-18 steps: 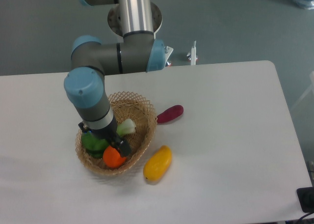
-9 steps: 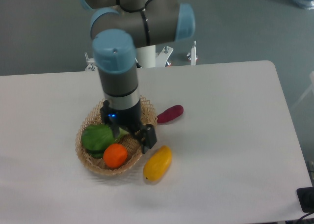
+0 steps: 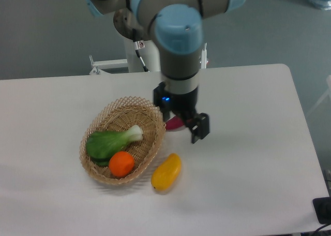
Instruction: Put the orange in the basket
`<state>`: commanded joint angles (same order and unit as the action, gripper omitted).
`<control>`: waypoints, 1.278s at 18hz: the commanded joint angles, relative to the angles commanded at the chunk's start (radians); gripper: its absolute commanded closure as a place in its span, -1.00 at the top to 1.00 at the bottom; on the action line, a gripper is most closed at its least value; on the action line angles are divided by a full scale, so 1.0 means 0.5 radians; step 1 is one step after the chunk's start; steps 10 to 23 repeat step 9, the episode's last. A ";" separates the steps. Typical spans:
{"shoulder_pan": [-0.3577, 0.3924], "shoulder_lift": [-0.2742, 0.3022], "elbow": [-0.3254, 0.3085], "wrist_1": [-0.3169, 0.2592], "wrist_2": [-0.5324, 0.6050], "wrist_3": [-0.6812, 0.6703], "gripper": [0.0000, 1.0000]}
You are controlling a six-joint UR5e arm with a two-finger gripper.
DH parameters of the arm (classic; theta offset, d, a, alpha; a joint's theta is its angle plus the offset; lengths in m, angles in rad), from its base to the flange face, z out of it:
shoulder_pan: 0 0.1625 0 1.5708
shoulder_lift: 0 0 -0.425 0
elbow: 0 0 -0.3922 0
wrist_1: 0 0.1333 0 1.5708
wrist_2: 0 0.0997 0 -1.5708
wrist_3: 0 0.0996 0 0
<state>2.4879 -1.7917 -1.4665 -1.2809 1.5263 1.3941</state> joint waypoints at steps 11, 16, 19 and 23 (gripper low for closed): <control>0.129 0.000 0.003 0.009 -0.123 0.016 1.00; 0.129 0.000 0.003 0.009 -0.123 0.016 1.00; 0.129 0.000 0.003 0.009 -0.123 0.016 1.00; 0.129 0.000 0.003 0.009 -0.123 0.016 1.00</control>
